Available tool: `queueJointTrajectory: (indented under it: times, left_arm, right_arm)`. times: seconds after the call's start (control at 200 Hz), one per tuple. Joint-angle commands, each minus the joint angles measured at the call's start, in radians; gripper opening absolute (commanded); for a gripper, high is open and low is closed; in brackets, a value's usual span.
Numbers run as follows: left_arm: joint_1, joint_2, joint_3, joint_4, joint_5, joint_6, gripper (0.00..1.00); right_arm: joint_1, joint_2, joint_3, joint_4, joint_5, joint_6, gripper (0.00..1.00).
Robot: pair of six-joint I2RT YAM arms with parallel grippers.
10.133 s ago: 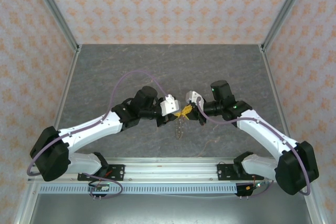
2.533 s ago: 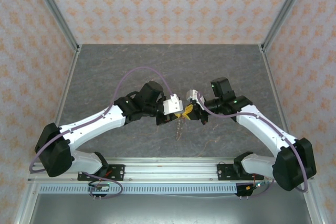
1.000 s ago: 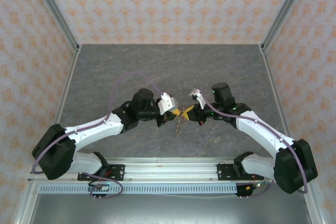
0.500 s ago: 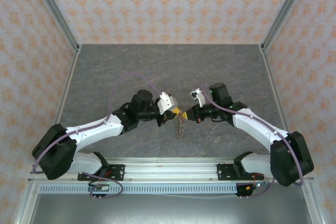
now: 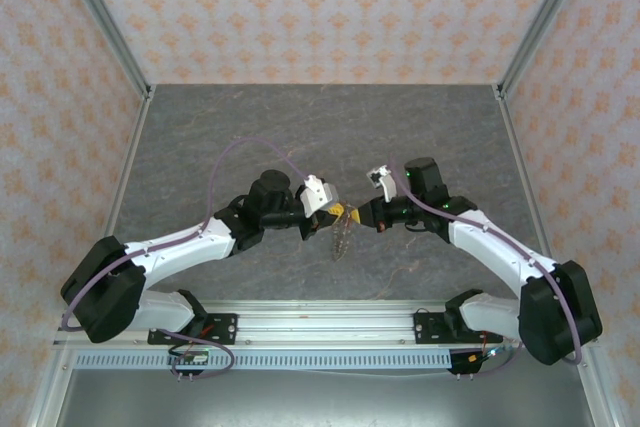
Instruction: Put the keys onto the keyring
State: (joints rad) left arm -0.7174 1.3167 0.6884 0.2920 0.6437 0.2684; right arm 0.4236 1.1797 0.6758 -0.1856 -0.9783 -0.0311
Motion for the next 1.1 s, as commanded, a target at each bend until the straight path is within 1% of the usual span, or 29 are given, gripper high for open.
queueJointTrajectory:
  times: [0.0, 0.1, 0.275, 0.415, 0.611, 0.731, 0.821, 0.946, 1.096]
  left_arm:
    - [0.001, -0.041, 0.034, -0.059, -0.036, 0.049, 0.1]
    - [0.001, -0.055, 0.046, -0.106, -0.058, 0.071, 0.17]
    - [0.001, -0.077, 0.069, -0.173, -0.099, 0.127, 0.23]
    - [0.004, -0.072, 0.105, -0.218, -0.133, 0.163, 0.25]
    - [0.018, -0.02, 0.17, -0.304, -0.152, 0.225, 0.26]
    - [0.021, 0.023, 0.219, -0.379, -0.14, 0.287, 0.26]
    - [0.021, 0.054, 0.249, -0.437, -0.094, 0.33, 0.26]
    - [0.021, 0.067, 0.272, -0.469, -0.021, 0.352, 0.26]
    - [0.021, 0.081, 0.302, -0.509, -0.002, 0.372, 0.27]
  right_arm:
    - [-0.003, -0.023, 0.012, 0.012, -0.021, -0.044, 0.0]
    - [-0.003, -0.024, 0.024, -0.004, -0.022, -0.066, 0.0]
    - [-0.003, -0.017, 0.041, -0.029, -0.032, -0.11, 0.0]
    - [-0.002, -0.01, 0.056, -0.069, -0.031, -0.151, 0.0]
    - [-0.003, -0.006, 0.073, -0.102, -0.037, -0.201, 0.0]
    - [-0.002, -0.005, 0.084, -0.123, -0.047, -0.233, 0.0]
    - [-0.003, -0.001, 0.091, -0.135, -0.049, -0.256, 0.0]
    - [-0.002, -0.001, 0.099, -0.151, -0.055, -0.271, 0.0]
    - [-0.002, -0.001, 0.103, -0.155, -0.058, -0.28, 0.0]
